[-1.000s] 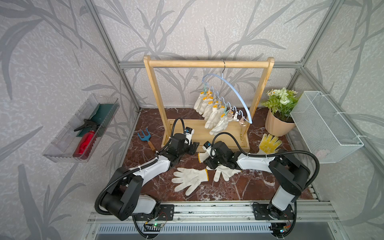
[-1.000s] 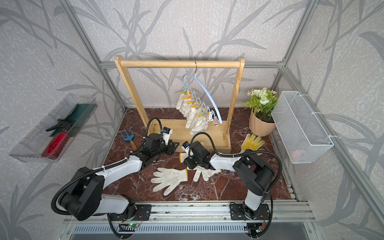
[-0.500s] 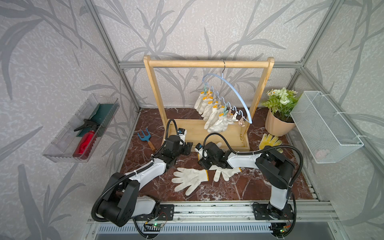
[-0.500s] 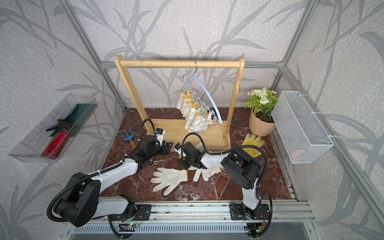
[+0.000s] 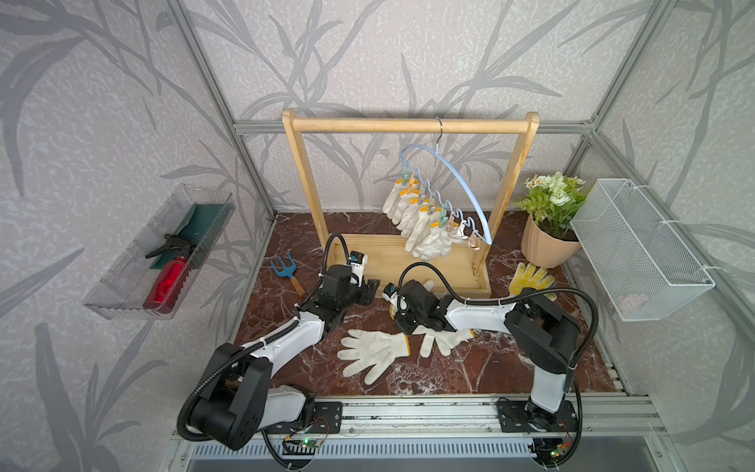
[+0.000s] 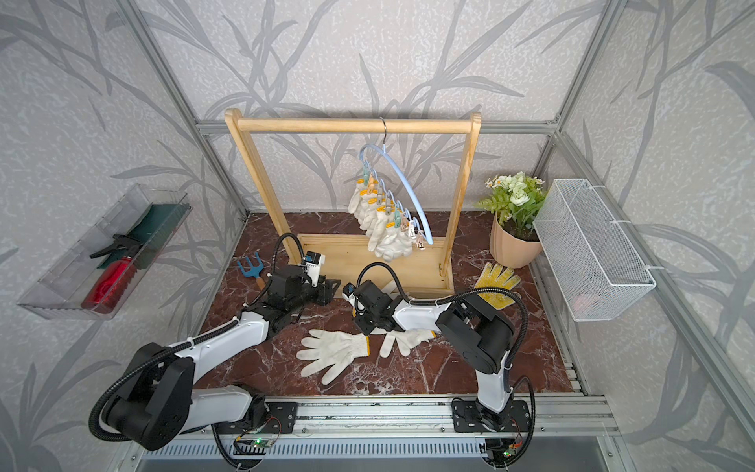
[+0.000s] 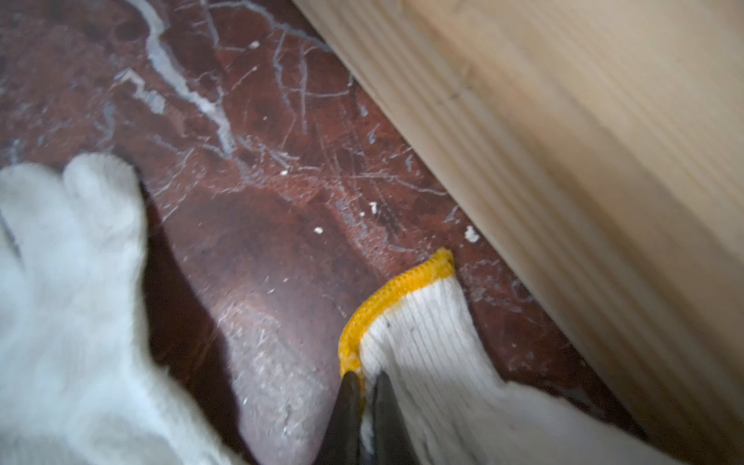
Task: Clip the gloves onto a hanger to dry
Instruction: Pick up the glove from the center of the board.
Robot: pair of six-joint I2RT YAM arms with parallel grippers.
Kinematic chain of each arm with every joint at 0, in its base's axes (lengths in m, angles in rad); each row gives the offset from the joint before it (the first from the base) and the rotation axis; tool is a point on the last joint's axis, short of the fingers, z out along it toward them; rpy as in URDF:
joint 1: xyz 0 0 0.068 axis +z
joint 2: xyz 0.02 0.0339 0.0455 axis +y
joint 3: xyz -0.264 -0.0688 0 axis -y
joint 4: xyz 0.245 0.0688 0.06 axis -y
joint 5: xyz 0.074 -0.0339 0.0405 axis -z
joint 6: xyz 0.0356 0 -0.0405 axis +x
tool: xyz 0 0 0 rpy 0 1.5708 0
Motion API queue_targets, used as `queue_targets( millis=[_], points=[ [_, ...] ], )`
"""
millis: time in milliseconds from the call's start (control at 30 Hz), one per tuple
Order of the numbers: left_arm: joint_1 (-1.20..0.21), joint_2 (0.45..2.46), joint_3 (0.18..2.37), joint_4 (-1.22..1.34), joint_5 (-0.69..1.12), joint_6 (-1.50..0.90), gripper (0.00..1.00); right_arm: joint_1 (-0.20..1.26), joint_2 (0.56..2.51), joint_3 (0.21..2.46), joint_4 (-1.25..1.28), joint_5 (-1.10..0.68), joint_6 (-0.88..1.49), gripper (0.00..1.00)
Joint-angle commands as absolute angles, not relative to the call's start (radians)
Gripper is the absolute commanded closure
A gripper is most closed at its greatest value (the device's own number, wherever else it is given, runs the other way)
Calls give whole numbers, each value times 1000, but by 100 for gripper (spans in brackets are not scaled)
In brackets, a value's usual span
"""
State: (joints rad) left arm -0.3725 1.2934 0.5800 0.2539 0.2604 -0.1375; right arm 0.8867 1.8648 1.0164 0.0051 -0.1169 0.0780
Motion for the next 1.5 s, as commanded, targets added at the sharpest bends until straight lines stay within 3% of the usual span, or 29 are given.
queue_targets(
  millis=[0,200,433,900,1133,1367,1467],
  points=[
    [-370,1267,584,247,482,-29,43,822,1757,968,-64,-308,91,100],
    [-374,1232,569,286,725,83,43,670,1558,881,-35,-644,109,100],
    [-389,1225,585,301,947,143,43,609,1461,869,-77,-831,55,100],
    [-476,1221,614,207,923,202,44,529,1392,876,-62,-1008,73,100],
    [-516,1190,566,397,749,135,63,525,1387,861,-13,-1020,101,100],
    [-533,1207,575,427,743,110,79,523,1382,828,75,-1010,144,100],
    [-535,1210,590,389,751,111,90,514,1353,803,90,-940,139,80]
  ],
)
